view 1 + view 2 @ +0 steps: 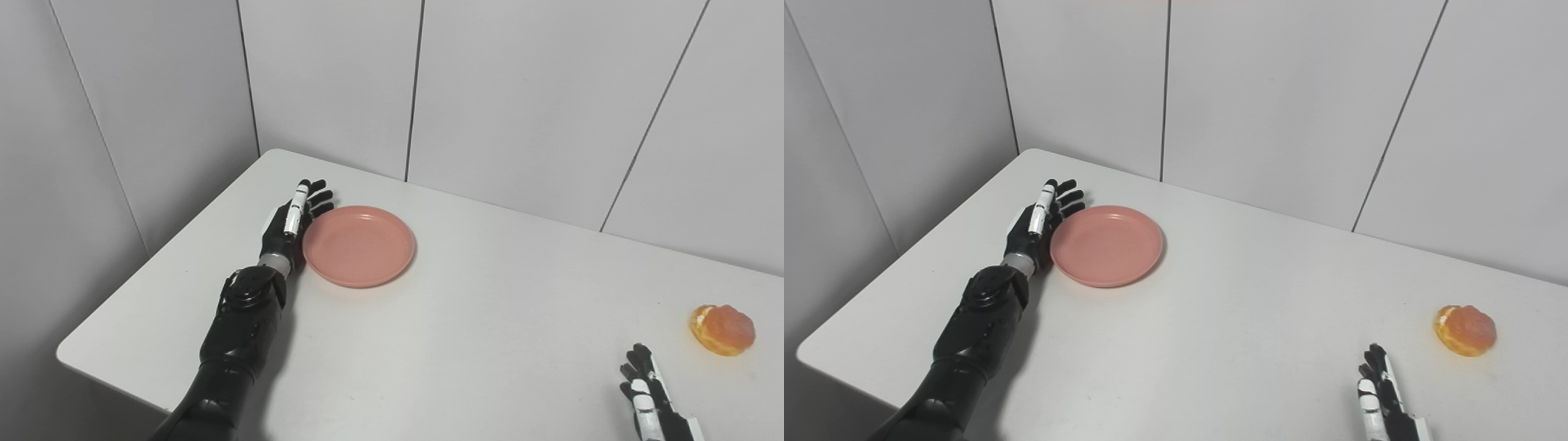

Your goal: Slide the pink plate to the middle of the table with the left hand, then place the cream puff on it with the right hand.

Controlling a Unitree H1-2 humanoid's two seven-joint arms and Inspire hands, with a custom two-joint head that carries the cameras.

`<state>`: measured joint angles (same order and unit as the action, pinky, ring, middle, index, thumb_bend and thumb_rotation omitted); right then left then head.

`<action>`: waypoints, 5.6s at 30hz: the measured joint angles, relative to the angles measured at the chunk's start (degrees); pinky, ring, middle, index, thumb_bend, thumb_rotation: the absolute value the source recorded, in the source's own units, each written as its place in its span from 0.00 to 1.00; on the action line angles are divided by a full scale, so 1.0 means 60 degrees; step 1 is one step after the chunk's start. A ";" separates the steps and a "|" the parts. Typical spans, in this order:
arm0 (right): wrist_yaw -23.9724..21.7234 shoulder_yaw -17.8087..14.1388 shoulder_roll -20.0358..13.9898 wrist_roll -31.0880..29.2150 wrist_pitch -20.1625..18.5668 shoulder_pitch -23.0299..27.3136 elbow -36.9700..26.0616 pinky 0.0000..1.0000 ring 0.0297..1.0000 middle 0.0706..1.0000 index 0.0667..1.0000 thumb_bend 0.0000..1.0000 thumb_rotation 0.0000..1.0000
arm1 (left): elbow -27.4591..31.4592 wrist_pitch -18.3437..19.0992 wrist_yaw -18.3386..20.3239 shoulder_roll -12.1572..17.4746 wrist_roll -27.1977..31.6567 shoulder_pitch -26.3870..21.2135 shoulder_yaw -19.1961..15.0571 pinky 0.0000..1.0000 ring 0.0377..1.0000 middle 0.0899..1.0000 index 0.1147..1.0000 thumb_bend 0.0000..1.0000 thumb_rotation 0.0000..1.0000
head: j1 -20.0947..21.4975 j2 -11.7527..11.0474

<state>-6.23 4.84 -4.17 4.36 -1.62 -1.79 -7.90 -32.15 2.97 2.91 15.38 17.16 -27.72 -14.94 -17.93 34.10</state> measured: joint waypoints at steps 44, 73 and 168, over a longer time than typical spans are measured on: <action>0.0395 0.0171 0.0700 0.0704 -0.0603 -0.0079 -0.0540 0.93 0.94 0.95 0.96 0.25 1.00 | 0.2579 0.1066 0.0817 -0.2110 -0.0189 0.1145 0.1711 0.83 0.83 0.83 0.80 0.40 1.00 | 0.1655 0.0688; 0.0703 0.0246 0.0925 0.1030 -0.1122 0.0125 -0.0777 0.91 0.93 0.94 0.95 0.26 1.00 | 0.4499 0.1987 0.0830 -0.2703 -0.0421 0.2263 0.2132 0.85 0.85 0.85 0.83 0.42 1.00 | 0.3105 0.1040; -0.1948 0.0837 -0.3492 0.6261 -0.3515 0.5457 0.2669 0.78 0.94 0.97 0.94 0.90 0.38 | 0.4364 -0.1595 0.1266 -0.1215 -0.1221 0.3578 0.1763 0.95 0.91 0.91 0.88 0.43 1.00 | 0.6065 0.0352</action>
<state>-17.92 9.86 -25.12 41.93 -22.71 30.96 8.11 -5.97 -6.60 10.51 8.09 9.83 -6.25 -4.36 18.46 36.21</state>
